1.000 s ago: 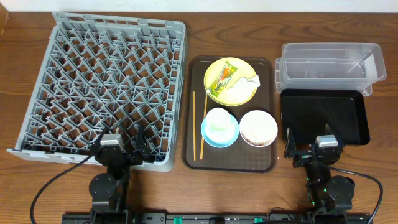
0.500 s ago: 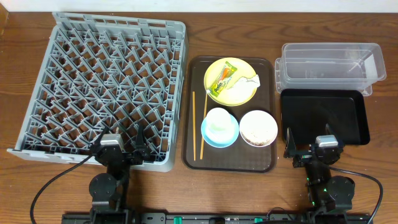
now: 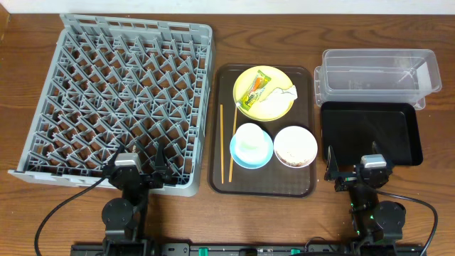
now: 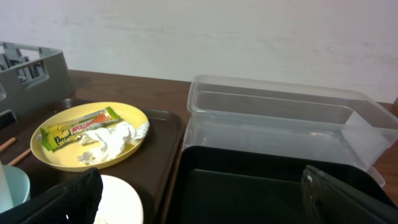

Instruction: Sort waste into correct bins and load items into the dishwasher

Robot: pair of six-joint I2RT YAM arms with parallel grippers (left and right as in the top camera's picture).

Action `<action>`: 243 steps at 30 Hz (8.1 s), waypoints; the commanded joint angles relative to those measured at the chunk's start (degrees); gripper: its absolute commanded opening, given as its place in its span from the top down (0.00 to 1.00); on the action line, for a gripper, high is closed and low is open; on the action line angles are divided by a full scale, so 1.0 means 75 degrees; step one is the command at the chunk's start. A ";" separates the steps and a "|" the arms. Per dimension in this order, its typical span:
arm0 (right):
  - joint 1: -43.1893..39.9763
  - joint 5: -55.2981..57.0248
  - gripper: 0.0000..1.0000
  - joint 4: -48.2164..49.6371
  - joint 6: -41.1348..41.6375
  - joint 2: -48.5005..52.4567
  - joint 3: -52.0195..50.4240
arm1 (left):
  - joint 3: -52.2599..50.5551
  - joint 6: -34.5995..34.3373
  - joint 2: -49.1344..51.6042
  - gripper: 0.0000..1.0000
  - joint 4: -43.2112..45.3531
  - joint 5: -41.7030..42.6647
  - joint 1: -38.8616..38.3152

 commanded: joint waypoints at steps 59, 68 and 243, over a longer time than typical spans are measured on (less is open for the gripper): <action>0.1993 -0.0516 0.20 -0.7268 -0.0169 1.3379 1.3712 | 0.6187 -0.0420 0.5438 0.04 -0.5712 0.0047 -0.0029; 0.2337 -0.0181 0.27 -0.6808 0.1204 1.5897 1.3712 | 0.6187 -0.0420 0.5438 0.04 -0.5715 0.0047 -0.0029; 0.3491 -0.1099 0.59 -0.3832 0.0452 1.0687 0.5432 | 0.6187 -0.0420 0.5438 0.04 -0.5805 0.0047 -0.0029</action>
